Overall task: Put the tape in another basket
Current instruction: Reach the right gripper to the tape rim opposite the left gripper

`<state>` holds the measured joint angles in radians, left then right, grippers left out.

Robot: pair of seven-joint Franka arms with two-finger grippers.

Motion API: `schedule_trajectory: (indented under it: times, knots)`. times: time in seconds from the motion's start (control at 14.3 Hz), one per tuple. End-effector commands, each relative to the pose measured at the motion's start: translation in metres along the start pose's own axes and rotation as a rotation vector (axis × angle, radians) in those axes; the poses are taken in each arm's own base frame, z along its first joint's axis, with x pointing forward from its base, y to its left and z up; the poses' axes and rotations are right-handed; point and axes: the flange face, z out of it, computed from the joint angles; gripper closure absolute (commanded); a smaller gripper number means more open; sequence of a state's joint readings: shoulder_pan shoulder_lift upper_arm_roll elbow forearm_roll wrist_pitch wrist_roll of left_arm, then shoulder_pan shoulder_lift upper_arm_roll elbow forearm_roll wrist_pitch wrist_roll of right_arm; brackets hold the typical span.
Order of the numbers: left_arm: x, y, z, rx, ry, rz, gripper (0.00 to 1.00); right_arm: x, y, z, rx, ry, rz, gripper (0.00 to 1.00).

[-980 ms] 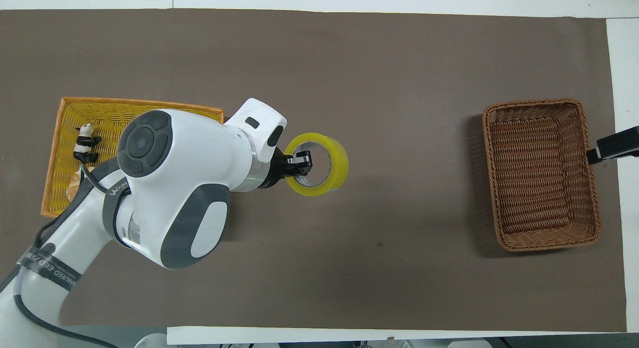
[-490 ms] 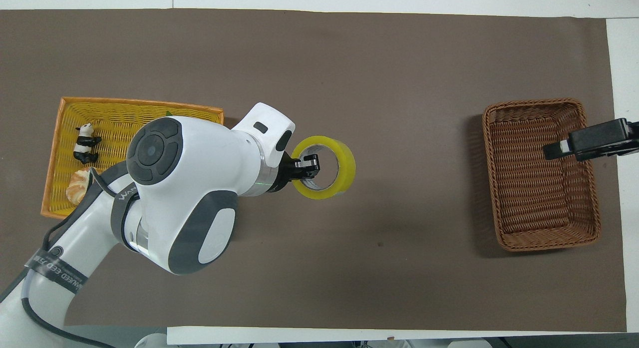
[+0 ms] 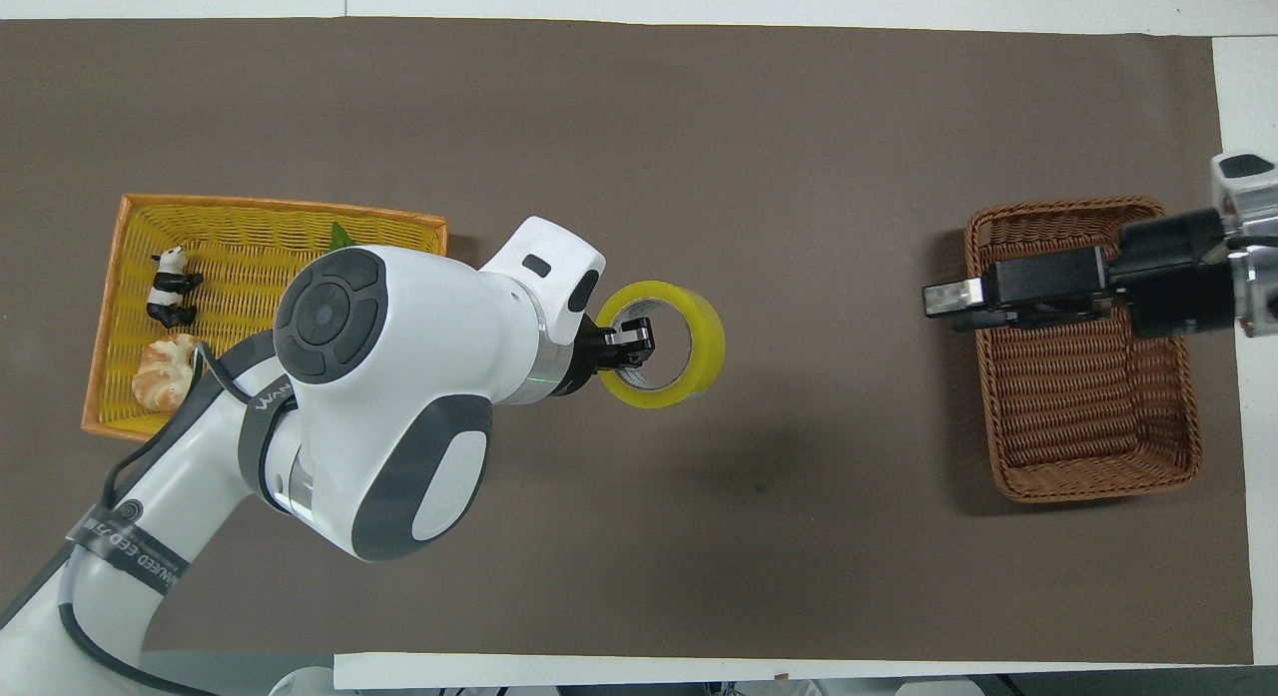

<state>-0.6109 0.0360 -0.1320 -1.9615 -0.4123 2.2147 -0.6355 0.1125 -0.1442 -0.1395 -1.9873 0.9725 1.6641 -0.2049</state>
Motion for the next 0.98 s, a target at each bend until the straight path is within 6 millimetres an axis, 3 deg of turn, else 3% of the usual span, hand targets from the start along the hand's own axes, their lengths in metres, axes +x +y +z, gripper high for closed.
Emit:
schedule_trajectory:
  times: [0.0,0.21,0.35,0.7,0.77,0.91]
  knots:
    - [-0.003,0.001,-0.005,-0.018,0.002,-0.016,1.00,0.002,0.002,0.030,0.106,0.032,0.050,0.00]
    - [-0.003,0.002,-0.006,-0.020,0.004,-0.018,1.00,0.009,-0.001,0.055,0.128,0.033,0.052,0.00]
    - [0.002,-0.001,-0.009,-0.018,0.004,-0.025,1.00,0.015,0.017,0.072,0.114,0.021,-0.010,0.00]
    - [-0.001,0.001,-0.008,-0.010,-0.010,-0.021,1.00,0.014,0.047,0.092,0.106,-0.005,-0.074,0.00]
    - [-0.002,0.001,-0.007,-0.007,-0.014,-0.023,1.00,0.014,0.048,0.095,0.105,-0.006,-0.082,0.00]
    - [-0.002,0.001,-0.007,-0.008,-0.013,-0.021,1.00,0.014,0.034,0.121,0.127,0.017,-0.078,0.00]
